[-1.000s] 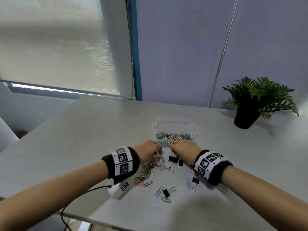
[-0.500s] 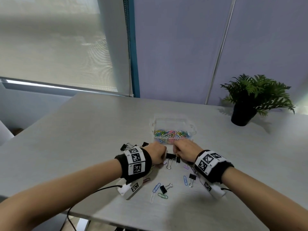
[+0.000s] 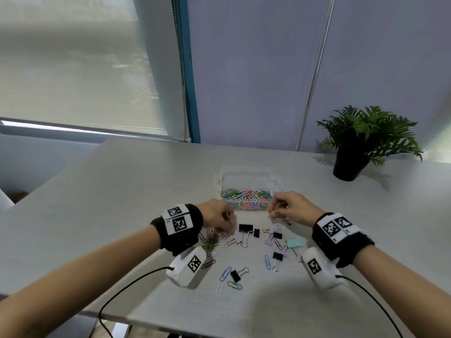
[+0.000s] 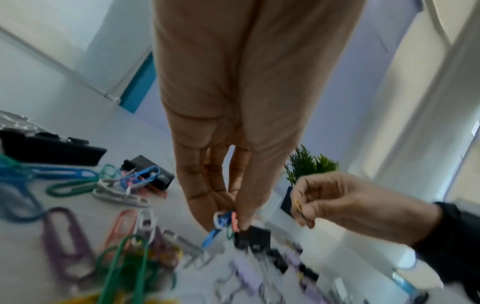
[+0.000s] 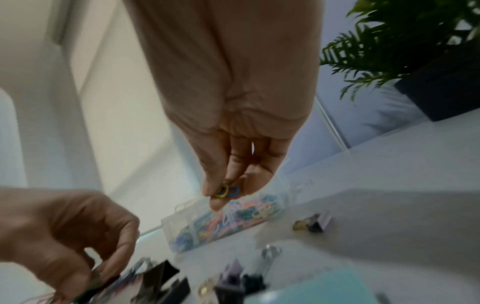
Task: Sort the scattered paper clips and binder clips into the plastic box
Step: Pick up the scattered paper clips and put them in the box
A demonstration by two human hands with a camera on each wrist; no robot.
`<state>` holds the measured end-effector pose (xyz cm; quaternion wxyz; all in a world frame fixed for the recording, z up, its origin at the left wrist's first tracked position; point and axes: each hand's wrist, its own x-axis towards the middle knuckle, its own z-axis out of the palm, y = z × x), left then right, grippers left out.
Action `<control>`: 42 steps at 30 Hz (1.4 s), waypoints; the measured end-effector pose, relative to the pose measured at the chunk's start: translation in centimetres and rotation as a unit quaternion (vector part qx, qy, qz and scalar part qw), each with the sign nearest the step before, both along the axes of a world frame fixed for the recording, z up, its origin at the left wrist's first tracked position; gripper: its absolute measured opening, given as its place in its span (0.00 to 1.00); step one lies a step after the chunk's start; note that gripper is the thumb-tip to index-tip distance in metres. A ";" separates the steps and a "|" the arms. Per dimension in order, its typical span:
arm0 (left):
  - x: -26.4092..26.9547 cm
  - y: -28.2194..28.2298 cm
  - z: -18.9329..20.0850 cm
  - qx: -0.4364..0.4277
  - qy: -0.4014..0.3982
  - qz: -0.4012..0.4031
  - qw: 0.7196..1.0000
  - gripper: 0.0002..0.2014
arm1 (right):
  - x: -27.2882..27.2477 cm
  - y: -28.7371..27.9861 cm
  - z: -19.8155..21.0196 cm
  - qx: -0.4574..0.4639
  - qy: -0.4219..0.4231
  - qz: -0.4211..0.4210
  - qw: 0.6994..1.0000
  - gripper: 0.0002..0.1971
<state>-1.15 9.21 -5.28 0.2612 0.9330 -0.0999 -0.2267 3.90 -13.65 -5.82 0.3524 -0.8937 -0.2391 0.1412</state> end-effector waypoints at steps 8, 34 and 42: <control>4.6 0.6 3.8 -0.099 -0.077 0.044 0.991 0.06 | 2.6 0.8 1.6 0.057 -0.015 -0.064 0.996 0.10; 4.6 0.8 2.0 0.029 -0.270 -0.003 0.962 0.16 | -2.4 5.4 -1.6 -0.225 -0.113 0.210 0.945 0.17; 1.1 2.5 2.9 -0.022 -0.303 0.010 0.953 0.09 | -0.8 2.8 0.2 -0.066 -0.102 0.074 0.990 0.07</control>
